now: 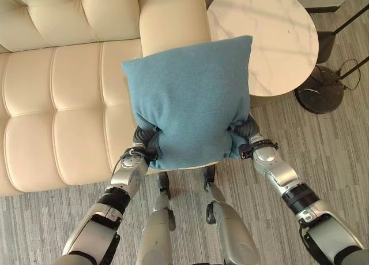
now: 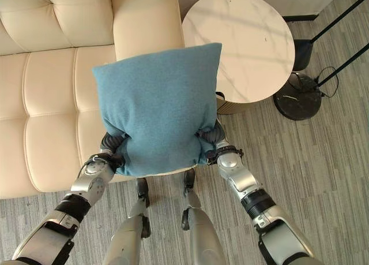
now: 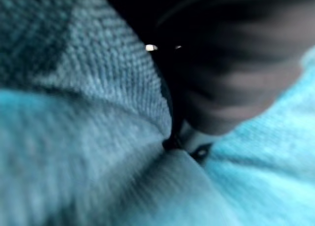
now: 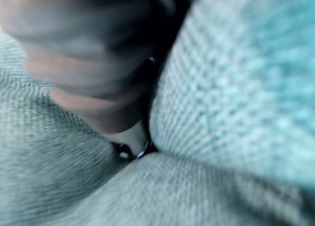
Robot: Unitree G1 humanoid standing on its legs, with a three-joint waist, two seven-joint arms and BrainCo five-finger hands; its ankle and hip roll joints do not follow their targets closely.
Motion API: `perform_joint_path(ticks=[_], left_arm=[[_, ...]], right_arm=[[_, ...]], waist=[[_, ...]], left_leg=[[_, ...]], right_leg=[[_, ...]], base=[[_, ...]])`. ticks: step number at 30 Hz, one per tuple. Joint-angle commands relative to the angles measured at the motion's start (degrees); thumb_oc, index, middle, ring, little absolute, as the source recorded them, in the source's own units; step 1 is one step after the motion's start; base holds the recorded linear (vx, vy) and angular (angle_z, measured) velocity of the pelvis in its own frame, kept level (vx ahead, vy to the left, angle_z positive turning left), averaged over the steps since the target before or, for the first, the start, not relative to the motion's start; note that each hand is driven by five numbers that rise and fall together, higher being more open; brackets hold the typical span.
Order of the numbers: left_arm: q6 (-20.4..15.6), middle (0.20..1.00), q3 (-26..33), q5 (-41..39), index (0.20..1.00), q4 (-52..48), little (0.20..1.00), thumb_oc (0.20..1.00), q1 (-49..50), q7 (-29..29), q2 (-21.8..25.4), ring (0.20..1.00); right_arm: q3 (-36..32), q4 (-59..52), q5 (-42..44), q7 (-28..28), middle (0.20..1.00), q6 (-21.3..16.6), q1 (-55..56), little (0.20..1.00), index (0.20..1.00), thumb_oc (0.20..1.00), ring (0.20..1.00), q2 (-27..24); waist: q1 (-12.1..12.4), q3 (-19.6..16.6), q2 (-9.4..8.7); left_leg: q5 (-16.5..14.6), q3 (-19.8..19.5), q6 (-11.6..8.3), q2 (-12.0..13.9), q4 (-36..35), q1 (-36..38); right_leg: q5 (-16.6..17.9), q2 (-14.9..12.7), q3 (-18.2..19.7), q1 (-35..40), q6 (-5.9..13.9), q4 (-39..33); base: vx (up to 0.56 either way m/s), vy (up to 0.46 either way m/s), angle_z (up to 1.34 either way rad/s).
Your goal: Pick up all the scattered cushions and arrange them neatly on the sofa.
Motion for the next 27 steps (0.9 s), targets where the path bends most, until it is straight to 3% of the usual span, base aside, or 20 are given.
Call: perform_joint_path(ticks=[1,14,24,27], left_arm=[[1.6,0.200,-8.5,-8.3,0.200,-2.9,0.200,0.200,-4.2,-11.5,-15.0,0.200],[0.4,0.200,-12.3,-19.6,0.200,-4.1,0.200,0.200,-1.1,-13.4,-19.4,0.200],[-1.8,0.200,-13.2,-22.9,0.200,-14.6,0.200,0.200,2.9,-12.9,-17.4,0.200],[-1.1,0.200,-15.6,-22.6,0.200,-19.9,0.200,0.200,7.1,-14.4,-15.7,0.200]], right_arm=[[9.1,-6.6,10.4,11.8,0.200,-3.7,-3.1,0.200,0.200,0.200,0.200,12.0],[16.1,-2.5,38.3,20.1,0.200,-6.0,2.7,0.200,0.200,0.200,0.200,18.7],[19.1,-8.4,43.0,22.4,0.200,-5.3,6.5,0.200,0.200,0.200,0.200,17.2],[20.5,-11.6,43.5,23.9,0.200,-4.1,8.6,0.200,0.200,0.200,0.200,16.2]], waist=[[0.2,-0.9,-0.79],[1.4,0.9,-0.96],[2.2,-2.4,-0.74],[1.9,-5.8,-0.13]], left_leg=[[-5.6,-3.4,-1.52,0.8,3.8,-0.9],[-5.4,-3.4,-1.90,0.8,3.1,1.2],[-6.2,-3.1,-1.29,0.2,2.3,3.9],[-7.1,-2.9,-0.26,-1.0,1.4,6.9]], right_leg=[[-12.5,-2.3,1.9,0.5,4.41,7.3],[-12.3,-2.5,1.6,2.5,4.49,6.9],[-12.2,-3.1,1.3,5.4,5.28,6.4],[-12.0,-3.8,1.5,8.2,6.10,6.1]], base=[[0.00,0.000,0.00],[-0.02,0.006,0.01],[-0.02,0.052,0.01],[0.03,0.150,0.02]])
